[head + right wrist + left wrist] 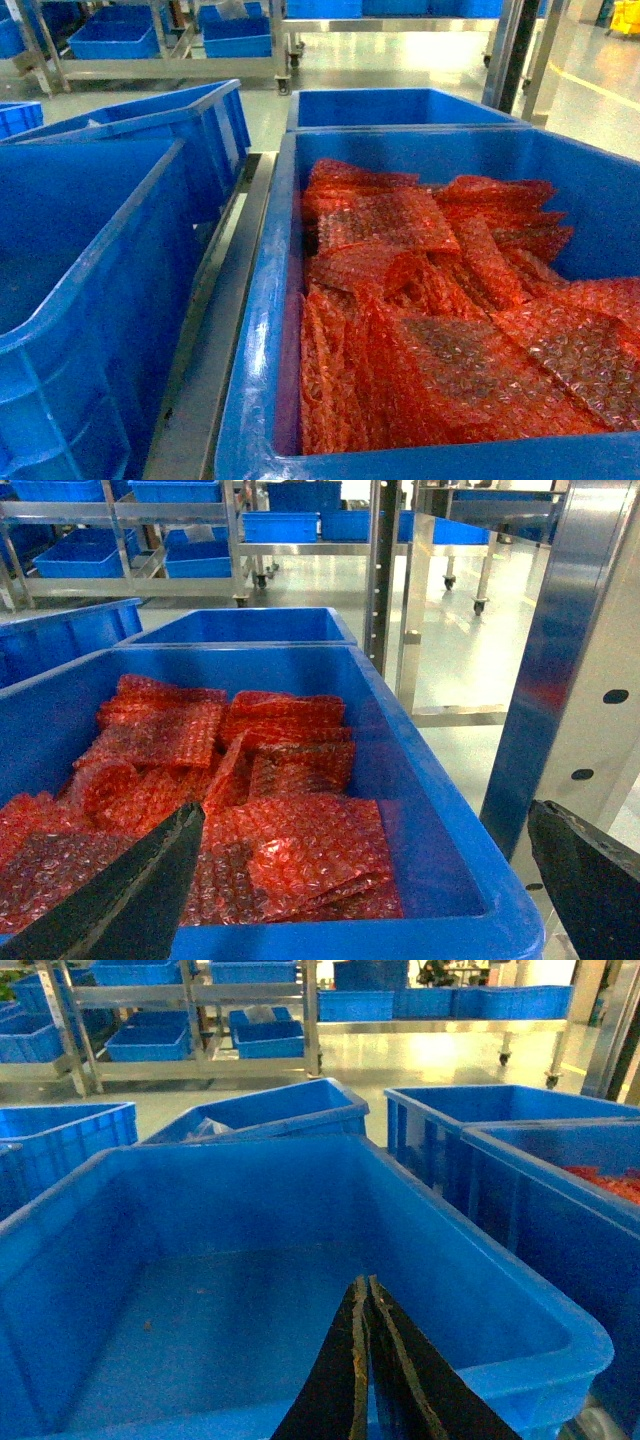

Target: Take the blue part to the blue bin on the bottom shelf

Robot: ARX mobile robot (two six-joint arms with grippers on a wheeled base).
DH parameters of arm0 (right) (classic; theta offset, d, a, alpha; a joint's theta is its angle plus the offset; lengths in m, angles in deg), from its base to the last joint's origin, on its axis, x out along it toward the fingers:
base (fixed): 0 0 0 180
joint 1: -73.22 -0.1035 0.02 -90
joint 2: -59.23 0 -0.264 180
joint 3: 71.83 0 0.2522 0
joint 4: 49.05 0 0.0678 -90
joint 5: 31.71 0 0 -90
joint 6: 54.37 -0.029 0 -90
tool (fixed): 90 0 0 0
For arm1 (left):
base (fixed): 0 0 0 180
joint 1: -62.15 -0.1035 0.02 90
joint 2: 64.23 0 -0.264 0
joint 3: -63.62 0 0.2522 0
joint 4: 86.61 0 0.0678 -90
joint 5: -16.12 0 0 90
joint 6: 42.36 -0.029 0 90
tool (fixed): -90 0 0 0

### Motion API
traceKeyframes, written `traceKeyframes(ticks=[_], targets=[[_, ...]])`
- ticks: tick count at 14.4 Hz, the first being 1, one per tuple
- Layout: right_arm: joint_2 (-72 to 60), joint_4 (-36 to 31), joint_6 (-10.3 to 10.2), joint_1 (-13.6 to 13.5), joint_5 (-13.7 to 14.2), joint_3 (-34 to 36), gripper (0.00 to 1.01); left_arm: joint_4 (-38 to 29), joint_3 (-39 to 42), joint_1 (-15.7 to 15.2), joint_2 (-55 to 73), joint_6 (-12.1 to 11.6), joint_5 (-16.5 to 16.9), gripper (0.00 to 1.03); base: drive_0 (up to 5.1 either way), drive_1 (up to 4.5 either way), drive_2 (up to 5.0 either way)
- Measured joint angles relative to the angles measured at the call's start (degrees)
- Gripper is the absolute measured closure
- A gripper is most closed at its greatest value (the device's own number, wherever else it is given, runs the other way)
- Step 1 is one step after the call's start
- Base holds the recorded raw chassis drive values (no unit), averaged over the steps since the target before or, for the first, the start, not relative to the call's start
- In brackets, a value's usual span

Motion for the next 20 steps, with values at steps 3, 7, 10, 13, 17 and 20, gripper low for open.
traceKeyframes(ticks=[3,7,10,13,17,20], targets=[[0.0,-0.04,0.0,0.0,0.0,0.0,0.03,0.33,0.0,0.0,0.0,0.07,0.02,0.95,0.0,0.0,0.0],[0.0,-0.04,0.0,0.0,0.0,0.0,0.03,0.31,0.0,0.0,0.0,0.07,0.02,0.39,0.0,0.0,0.0],[0.0,-0.04,0.0,0.0,0.0,0.0,0.03,0.31,0.0,0.0,0.0,0.0,0.02,0.03,0.0,0.0,0.0],[0.0,-0.04,0.02,0.0,0.0,0.0,0.03,0.33,0.0,0.0,0.0,0.04,0.02,0.05,0.0,0.0,0.0],[0.0,-0.04,0.0,0.0,0.0,0.0,0.03,0.31,0.0,0.0,0.0,0.04,0.02,0.05,0.0,0.0,0.0],[0.0,-0.04,0.0,0.0,0.02,0.0,0.03,0.31,0.0,0.0,0.0,0.04,0.02,0.05,0.0,0.0,0.0]])
